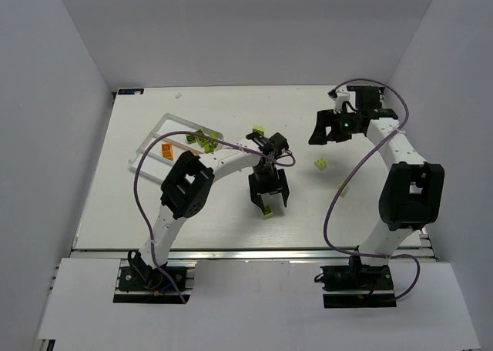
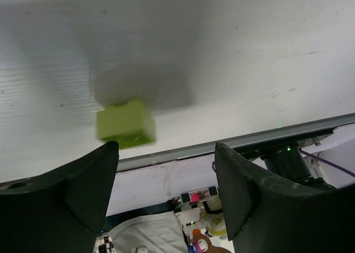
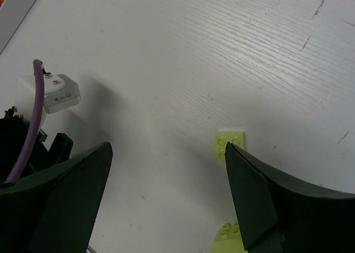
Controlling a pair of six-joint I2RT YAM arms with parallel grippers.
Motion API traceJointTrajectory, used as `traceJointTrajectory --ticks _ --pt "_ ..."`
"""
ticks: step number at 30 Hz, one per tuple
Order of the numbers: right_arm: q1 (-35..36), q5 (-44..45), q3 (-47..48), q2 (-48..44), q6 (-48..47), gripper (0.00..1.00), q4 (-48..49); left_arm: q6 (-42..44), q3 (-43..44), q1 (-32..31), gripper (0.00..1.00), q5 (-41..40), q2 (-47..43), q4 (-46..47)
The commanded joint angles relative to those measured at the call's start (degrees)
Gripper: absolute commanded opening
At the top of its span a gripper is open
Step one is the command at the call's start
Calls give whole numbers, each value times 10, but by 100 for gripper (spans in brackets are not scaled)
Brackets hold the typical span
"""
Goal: Sort the legos into containers by color
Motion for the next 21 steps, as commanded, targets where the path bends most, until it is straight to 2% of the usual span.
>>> traceJointTrajectory --ticks 1,14,21 --pt "-5 -19 -10 -33 -10 88 8 -17 31 -6 80 -16 14 -29" --pt "-32 -39 -55 -62 -13 87 23 -31 51 -11 79 -68 0 -65" --pt "-36 -46 -60 -63 -12 86 23 -28 65 -16 75 -91 -10 -85"
